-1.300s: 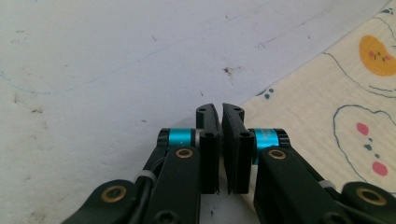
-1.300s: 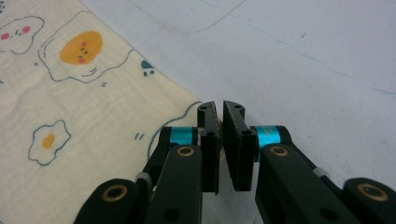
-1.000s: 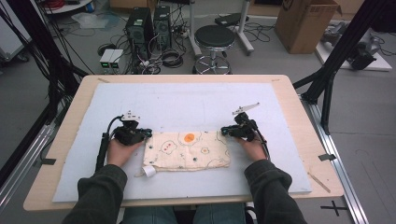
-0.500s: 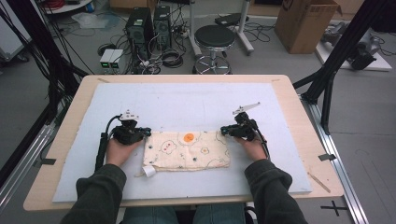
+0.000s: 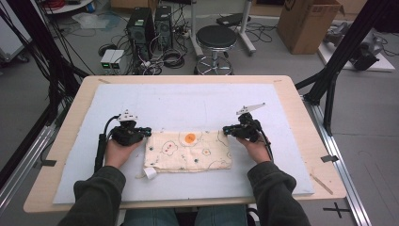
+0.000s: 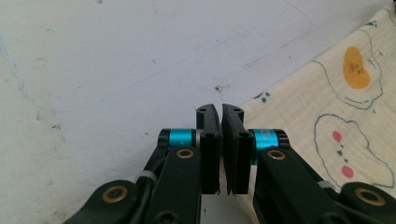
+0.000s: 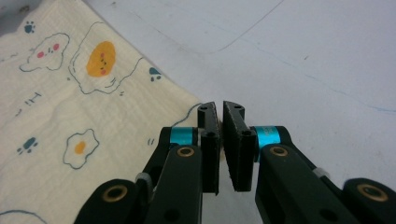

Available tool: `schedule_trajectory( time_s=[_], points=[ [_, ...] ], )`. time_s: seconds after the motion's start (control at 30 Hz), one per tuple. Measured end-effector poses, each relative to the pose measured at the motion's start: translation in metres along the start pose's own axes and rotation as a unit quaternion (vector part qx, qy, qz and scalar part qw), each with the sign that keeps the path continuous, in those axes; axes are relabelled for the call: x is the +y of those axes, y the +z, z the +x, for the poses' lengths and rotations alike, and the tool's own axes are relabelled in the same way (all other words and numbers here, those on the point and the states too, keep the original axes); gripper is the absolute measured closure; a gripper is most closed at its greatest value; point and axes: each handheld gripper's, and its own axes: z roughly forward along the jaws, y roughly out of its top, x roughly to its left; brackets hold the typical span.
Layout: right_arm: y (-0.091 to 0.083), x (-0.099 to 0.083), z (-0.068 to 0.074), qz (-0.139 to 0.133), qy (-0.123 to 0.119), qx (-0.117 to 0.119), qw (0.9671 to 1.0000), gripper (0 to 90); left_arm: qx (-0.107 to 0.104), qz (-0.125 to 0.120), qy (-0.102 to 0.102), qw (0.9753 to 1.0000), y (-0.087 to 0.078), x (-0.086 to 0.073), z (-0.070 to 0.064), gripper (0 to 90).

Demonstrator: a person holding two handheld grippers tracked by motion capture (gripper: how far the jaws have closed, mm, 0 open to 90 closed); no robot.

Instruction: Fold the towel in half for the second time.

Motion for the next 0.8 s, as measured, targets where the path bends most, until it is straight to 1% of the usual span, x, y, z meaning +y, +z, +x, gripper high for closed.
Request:
schedule_trajectory(
  time_s=[0.1, 0.13, 0.33, 0.37, 0.4, 0.6, 0.67, 0.8],
  points=[
    [-0.002, 0.000, 0.001, -0.002, 0.000, 0.002, 1.0000, 85.2, -0.002, -0.007, 0.004, 1.0000, -0.003, 0.002, -0.002, 85.4],
    [-0.003, 0.000, 0.001, -0.004, 0.000, 0.004, 1.0000, 85.1, -0.002, -0.006, 0.008, 0.9999, -0.004, 0.003, -0.002, 85.5],
    [-0.006, 0.000, 0.000, -0.014, 0.004, 0.015, 0.9998, 85.2, -0.006, -0.011, 0.005, 0.9999, -0.006, 0.003, -0.002, 85.5],
    [-0.007, 0.000, -0.001, -0.014, 0.006, 0.016, 0.9998, 85.2, -0.007, -0.009, 0.010, 0.9999, -0.006, 0.004, -0.001, 85.5],
    [-0.007, 0.000, 0.000, -0.016, 0.009, 0.018, 0.9997, 85.2, -0.007, -0.013, 0.008, 0.9999, -0.007, 0.004, -0.002, 85.5],
    [-0.012, 0.000, 0.000, -0.026, 0.010, 0.026, 0.9993, 85.2, -0.012, -0.021, 0.014, 0.9996, -0.013, 0.004, -0.003, 85.5],
    [-0.013, 0.000, 0.001, -0.024, 0.011, 0.029, 0.9992, 85.2, -0.013, -0.022, 0.017, 0.9995, -0.015, 0.004, -0.004, 85.5],
    [-0.015, 0.000, 0.002, -0.028, 0.011, 0.032, 0.9990, 85.2, -0.016, -0.024, 0.021, 0.9994, -0.017, 0.003, -0.004, 85.5]
  ],
)
